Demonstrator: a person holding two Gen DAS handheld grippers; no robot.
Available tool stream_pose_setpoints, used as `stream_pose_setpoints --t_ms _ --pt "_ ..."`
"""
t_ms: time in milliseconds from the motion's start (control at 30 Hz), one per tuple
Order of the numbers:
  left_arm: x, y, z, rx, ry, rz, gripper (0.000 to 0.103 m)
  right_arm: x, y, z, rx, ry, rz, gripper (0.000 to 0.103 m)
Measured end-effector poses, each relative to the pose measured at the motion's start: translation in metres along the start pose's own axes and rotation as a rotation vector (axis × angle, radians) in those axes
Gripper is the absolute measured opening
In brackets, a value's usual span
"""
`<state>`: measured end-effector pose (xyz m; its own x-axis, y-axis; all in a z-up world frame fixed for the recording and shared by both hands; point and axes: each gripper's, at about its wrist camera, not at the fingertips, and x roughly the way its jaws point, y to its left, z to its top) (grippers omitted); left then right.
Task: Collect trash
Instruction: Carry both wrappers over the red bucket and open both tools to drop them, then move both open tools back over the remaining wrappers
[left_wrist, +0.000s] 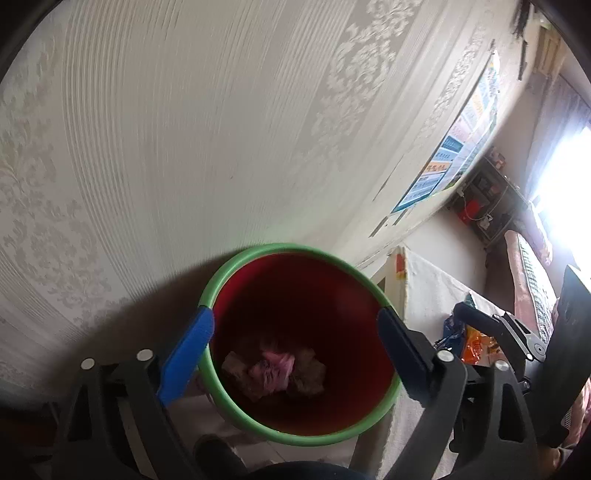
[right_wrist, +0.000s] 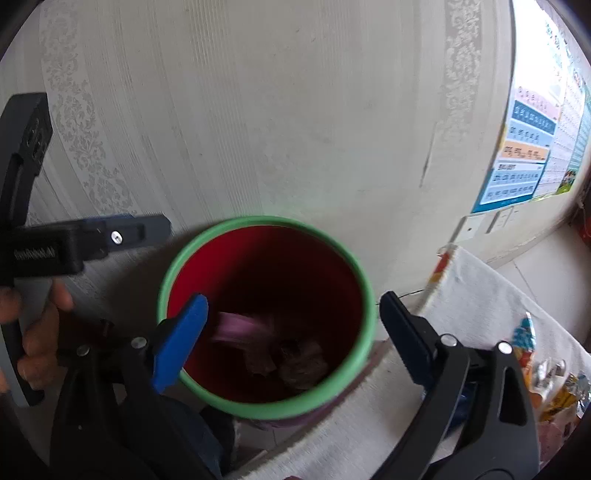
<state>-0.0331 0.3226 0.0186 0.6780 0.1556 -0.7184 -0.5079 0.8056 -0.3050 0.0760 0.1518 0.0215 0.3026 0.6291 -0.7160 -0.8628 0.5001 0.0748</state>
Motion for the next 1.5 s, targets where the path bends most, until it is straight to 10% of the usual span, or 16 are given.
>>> stream_pose_setpoints --t_ms 1000,1500 --pt "0.005 -0.208 -0.084 0.306 0.141 -0.211 0.095 -0.189 -0.168 -0.154 0.316 -0.018 -0.365 0.098" --pt "0.045 -0.245 -0.091 0.36 0.205 -0.196 0.095 -0.229 -0.244 -0.203 0.369 0.032 -0.509 0.098"
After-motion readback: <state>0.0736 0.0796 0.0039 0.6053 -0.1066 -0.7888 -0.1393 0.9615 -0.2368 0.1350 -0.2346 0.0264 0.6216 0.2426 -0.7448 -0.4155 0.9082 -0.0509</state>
